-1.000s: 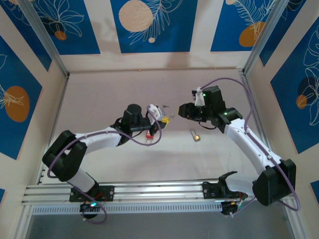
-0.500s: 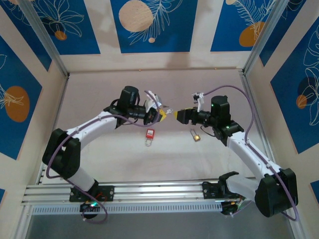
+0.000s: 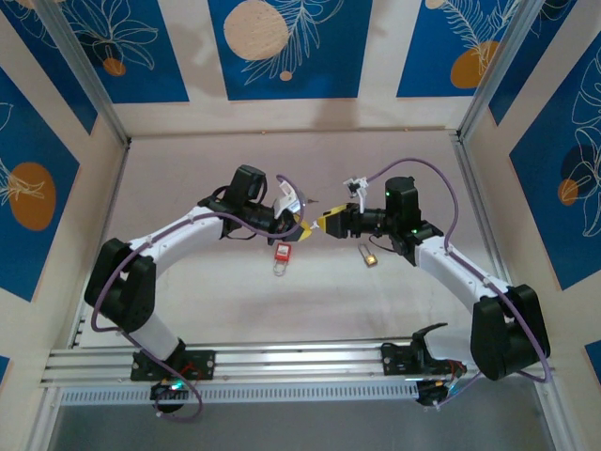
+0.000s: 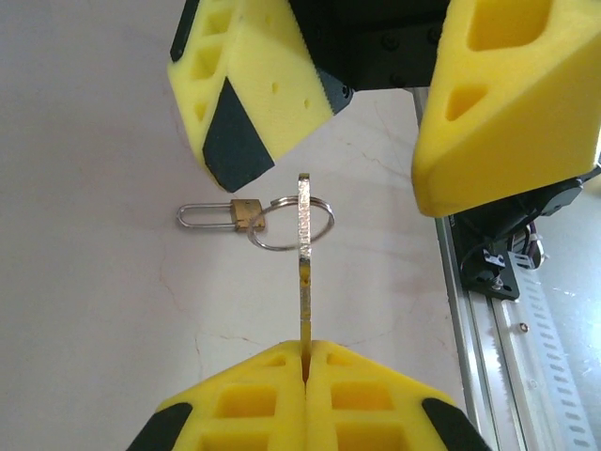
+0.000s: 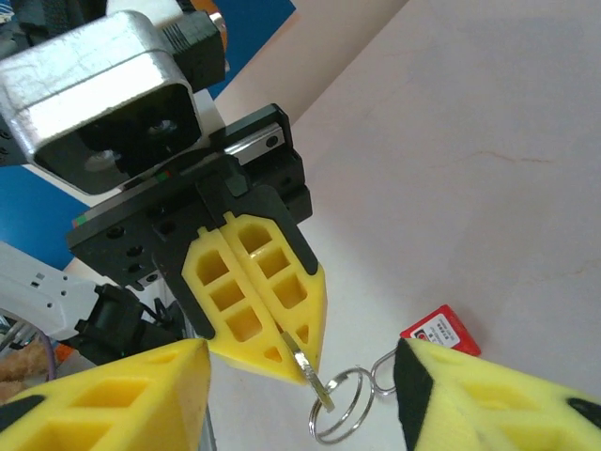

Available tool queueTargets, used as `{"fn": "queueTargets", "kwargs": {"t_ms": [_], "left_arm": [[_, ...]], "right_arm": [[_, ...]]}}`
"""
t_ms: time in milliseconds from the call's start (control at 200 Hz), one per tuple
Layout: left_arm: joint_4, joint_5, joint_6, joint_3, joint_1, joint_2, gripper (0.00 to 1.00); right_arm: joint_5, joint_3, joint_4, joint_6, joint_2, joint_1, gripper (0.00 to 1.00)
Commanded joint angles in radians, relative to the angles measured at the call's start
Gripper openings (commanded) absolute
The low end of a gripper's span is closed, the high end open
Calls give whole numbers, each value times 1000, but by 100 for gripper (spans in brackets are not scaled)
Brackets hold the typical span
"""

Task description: Unlock with the key

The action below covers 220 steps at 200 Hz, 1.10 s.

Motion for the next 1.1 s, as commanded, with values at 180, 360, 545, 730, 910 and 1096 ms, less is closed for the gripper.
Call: {"fn": "queueTargets", "kwargs": {"t_ms": [180, 360, 545, 730, 910, 1096], "left_arm": [[-21, 52, 26, 30, 5, -2, 0], [-24, 52, 27, 30, 4, -7, 0], [-24, 52, 30, 32, 4, -5, 0], [-22, 66, 24, 44, 6, 7, 0], [-26, 75, 20, 51, 5, 13, 0], [-21, 80, 14, 51, 6, 19, 0]], "right_arm": [[-57, 39, -6, -33, 7, 34, 43], [-56, 35, -17, -44, 10, 41, 37], [-62, 33, -21, -48, 14, 50, 30], [-61, 42, -40, -63, 23, 61, 28], [-54, 40, -43, -72, 31, 62, 26], [-54, 44, -45, -74, 36, 62, 17]]}}
